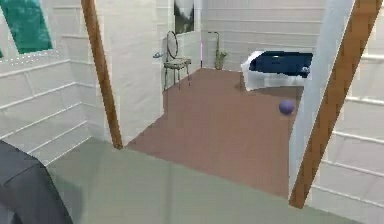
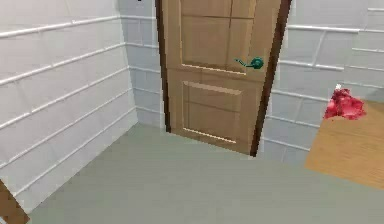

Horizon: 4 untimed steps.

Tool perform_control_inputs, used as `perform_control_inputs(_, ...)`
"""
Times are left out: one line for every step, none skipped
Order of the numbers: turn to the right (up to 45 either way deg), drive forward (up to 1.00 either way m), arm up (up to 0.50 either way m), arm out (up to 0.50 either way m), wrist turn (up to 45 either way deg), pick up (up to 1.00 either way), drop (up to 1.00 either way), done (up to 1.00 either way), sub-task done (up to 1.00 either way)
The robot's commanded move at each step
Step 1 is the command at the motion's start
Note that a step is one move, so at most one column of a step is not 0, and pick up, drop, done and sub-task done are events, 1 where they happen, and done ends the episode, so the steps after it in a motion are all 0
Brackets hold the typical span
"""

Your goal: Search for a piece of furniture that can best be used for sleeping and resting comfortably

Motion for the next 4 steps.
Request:
perform_control_inputs(-3.0, 0.0, 0.0, 0.0, 0.0, 0.0, 0.0, 0.0, 0.0)
perform_control_inputs(0.0, 1.0, 0.0, 0.0, 0.0, 0.0, 0.0, 0.0, 0.0)
perform_control_inputs(0.0, 0.15, 0.0, 0.0, 0.0, 0.0, 0.0, 0.0, 0.0)
perform_control_inputs(33.0, 0.0, 0.0, 0.0, 0.0, 0.0, 0.0, 0.0, 0.0)
